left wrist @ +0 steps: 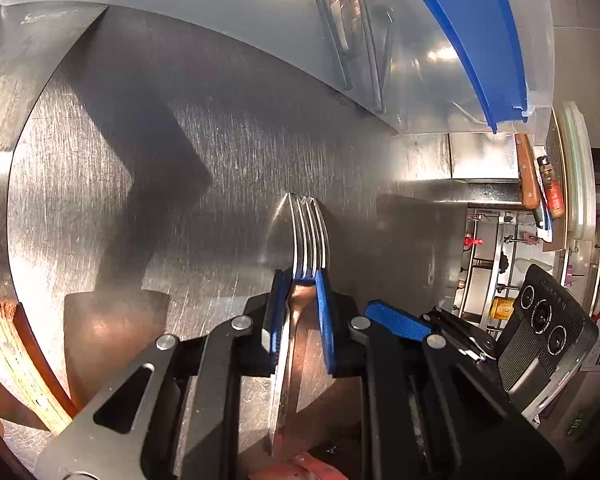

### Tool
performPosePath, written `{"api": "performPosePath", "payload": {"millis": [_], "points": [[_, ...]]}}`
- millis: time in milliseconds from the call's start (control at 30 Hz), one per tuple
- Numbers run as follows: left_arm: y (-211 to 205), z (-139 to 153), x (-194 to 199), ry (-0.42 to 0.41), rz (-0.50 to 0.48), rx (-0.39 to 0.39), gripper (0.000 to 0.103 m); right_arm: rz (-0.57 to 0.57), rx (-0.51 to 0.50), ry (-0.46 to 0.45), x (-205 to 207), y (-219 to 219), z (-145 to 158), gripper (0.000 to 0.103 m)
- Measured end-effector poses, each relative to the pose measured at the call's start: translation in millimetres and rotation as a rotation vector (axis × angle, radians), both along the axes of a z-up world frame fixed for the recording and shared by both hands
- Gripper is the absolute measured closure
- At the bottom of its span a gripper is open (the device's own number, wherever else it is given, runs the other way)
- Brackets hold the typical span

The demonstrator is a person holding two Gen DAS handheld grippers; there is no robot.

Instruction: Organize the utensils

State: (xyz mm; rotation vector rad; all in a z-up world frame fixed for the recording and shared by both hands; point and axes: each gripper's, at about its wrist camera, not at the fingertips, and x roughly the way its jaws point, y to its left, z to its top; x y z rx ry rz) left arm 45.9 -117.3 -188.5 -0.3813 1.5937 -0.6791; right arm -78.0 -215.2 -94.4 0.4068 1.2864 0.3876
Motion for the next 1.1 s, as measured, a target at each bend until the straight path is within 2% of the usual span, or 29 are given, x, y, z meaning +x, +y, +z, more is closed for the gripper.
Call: {"api": "performPosePath", "payload": {"millis": [100, 200, 233, 267, 400, 467, 733, 900, 1100], "points": [[2, -1, 0, 0.009, -0.001, -0.006, 0.089, 0.062, -0.045, -0.042, 13, 15, -8, 0.059], [5, -2, 1, 0.007, -0.003, -0.011, 0.089, 0.093, -0.02, -0.07, 24, 22, -8, 0.059], [7, -1, 2, 0.003, -0.008, -0.015, 0.089, 0.108, -0.011, -0.074, 26, 25, -9, 0.064], [8, -3, 3, 0.02, -0.011, -0.036, 0.089, 0.122, 0.001, -0.076, 27, 28, -13, 0.074], [6, -3, 4, 0.004, -0.035, -0.044, 0.088, 0.142, 0.006, -0.095, 27, 31, -15, 0.085], [8, -2, 5, 0.006, -0.038, -0.047, 0.088, 0.118, 0.058, -0.072, 26, 28, -19, 0.088], [11, 17, -2, -0.029, -0.062, -0.084, 0.088, 0.082, 0.139, -0.096, 14, 14, -8, 0.091], [6, 29, -4, -0.061, -0.077, -0.092, 0.088, 0.072, 0.151, -0.115, 10, 7, -1, 0.091], [-1, 18, -5, -0.018, -0.069, -0.103, 0.088, 0.014, 0.256, -0.02, 6, 4, -28, 0.088]]}}
